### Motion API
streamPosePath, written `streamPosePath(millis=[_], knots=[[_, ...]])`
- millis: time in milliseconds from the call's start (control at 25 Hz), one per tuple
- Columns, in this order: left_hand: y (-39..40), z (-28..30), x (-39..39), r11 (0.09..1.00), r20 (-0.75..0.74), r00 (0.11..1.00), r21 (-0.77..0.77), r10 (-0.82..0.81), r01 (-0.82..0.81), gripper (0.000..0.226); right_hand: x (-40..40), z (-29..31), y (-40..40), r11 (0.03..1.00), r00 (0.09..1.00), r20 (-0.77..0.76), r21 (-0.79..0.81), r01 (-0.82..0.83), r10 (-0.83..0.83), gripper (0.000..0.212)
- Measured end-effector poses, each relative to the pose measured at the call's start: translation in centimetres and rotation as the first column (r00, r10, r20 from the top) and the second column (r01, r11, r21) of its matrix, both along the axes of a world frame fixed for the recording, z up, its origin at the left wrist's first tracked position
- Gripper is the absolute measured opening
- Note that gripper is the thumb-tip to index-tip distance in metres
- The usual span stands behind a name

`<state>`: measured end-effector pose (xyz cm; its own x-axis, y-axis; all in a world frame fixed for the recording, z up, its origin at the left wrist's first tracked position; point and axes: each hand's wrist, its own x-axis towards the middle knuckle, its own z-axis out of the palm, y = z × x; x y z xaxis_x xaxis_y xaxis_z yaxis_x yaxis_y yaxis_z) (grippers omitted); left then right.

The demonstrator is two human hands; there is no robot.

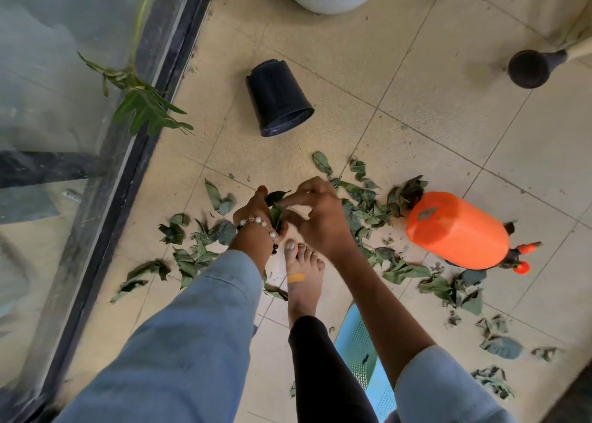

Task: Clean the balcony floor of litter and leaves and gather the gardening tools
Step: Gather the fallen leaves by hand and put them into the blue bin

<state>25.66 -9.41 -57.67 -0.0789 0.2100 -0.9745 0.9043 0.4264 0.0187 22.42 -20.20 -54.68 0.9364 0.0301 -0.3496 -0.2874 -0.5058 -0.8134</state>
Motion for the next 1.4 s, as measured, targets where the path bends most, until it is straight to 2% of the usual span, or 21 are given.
streamPosePath(millis=[80,120,200,240,320,400,480,600,680,800,880,920,960,1000,1040,1120,1200,1240,1320,1360,1400], knots=[[0.4,-0.2,0.7,0.998,0.001,0.999,0.046,-0.039,0.039,0.026,1.4,-1.3,-2.7,0.956,0.933,-0.261,0.094,0.279,-0.247,0.014],[1.0,-0.7,0.6,0.994,0.02,0.996,0.074,-0.083,0.082,0.024,1.8,-2.7,-4.2,0.926,0.876,-0.317,-0.022,0.377,-0.364,0.016],[1.8,-1.6,0.3,0.985,0.023,0.991,0.113,-0.132,0.129,0.024,1.7,-6.3,-7.2,0.846,0.827,-0.279,-0.384,0.371,-0.489,0.017],[2.3,-2.5,-0.1,0.984,0.03,0.989,0.107,-0.144,0.14,0.026,1.5,-8.0,-8.3,0.813,0.824,-0.276,-0.481,0.328,-0.495,0.021],[2.7,-4.4,-0.7,0.987,0.079,0.986,0.073,-0.148,0.142,0.025,1.3,-11.2,-9.2,0.838,0.838,-0.338,-0.495,0.228,-0.428,0.034],[3.0,-6.0,-1.2,0.986,0.121,0.979,0.05,-0.162,0.157,0.03,1.0,-14.1,-9.3,0.854,0.907,-0.339,-0.519,0.041,-0.25,0.044],[3.6,-7.8,-1.4,0.988,0.151,0.977,0.019,-0.153,0.152,0.036,0.7,-16.3,-9.1,0.782,0.954,-0.283,-0.615,-0.1,-0.101,0.044],[4.9,-9.2,-1.5,0.993,0.153,0.982,-0.031,-0.112,0.118,0.03,0.4,-18.3,-9.4,0.709,0.973,-0.131,-0.704,0.042,-0.188,0.035],[5.8,-9.4,-1.8,0.994,0.156,0.987,-0.096,-0.04,0.055,0.025,0.7,-18.4,-9.6,0.738,0.959,-0.068,-0.655,0.165,-0.275,0.026],[6.5,-8.3,-2.3,0.973,0.146,0.976,-0.19,0.16,-0.131,0.029,2.0,-16.6,-7.5,0.851,0.957,0.081,-0.44,0.286,-0.28,0.019],[6.3,-7.3,-2.4,0.964,0.14,0.975,-0.227,0.17,-0.136,0.031,2.2,-16.2,-5.2,0.919,0.995,0.014,-0.383,0.098,-0.1,0.043],[6.3,-7.0,-2.5,0.963,0.131,0.979,-0.24,0.156,-0.122,0.032,1.9,-16.5,-4.1,0.891,0.992,-0.102,-0.44,-0.11,0.073,0.062],[6.4,-6.8,-2.5,0.959,0.118,0.982,-0.256,0.151,-0.117,0.033,1.4,-17.0,-3.3,0.814,0.949,-0.23,-0.494,-0.305,0.216,0.077],[6.5,-6.8,-2.4,0.957,0.11,0.984,-0.27,0.139,-0.105,0.035,0.8,-17.5,-2.9,0.741,0.911,-0.293,-0.534,-0.407,0.29,0.083],[6.8,-7.0,-2.6,0.953,0.112,0.984,-0.284,0.14,-0.104,0.039,0.4,-18.1,-2.7,0.723,0.911,-0.287,-0.557,-0.409,0.295,0.079],[7.3,-7.0,-2.8,0.946,0.115,0.98,-0.299,0.164,-0.123,0.047,-0.1,-18.9,-2.8,0.742,0.953,-0.169,-0.6,-0.301,0.251,0.051],[7.5,-6.9,-3.3,0.943,0.103,0.981,-0.31,0.163,-0.124,0.049,0.1,-18.6,-2.8,0.661,0.927,-0.101,-0.673,-0.331,0.36,0.034],[7.6,-6.8,-3.7,0.95,0.099,0.987,-0.297,0.13,-0.095,0.049,0.4,-18.0,-2.8,0.7,0.939,-0.071,-0.648,-0.3,0.336,0.029],[7.6,-5.9,-4.6,0.954,0.089,0.991,-0.291,0.099,-0.069,0.051,0.8,-15.7,-2.0,0.887,0.994,0.015,-0.454,-0.087,0.105,0.018],[7.4,-5.1,-4.9,0.953,0.086,0.988,-0.289,0.125,-0.095,0.05,0.7,-14.0,-1.2,0.961,0.997,-0.009,-0.266,0.075,-0.08,0.014],[7.2,-4.5,-5.2,0.954,0.098,0.98,-0.266,0.172,-0.141,0.049,0.3,-12.0,0.0,0.965,0.959,-0.114,-0.006,0.262,-0.261,0.014]])
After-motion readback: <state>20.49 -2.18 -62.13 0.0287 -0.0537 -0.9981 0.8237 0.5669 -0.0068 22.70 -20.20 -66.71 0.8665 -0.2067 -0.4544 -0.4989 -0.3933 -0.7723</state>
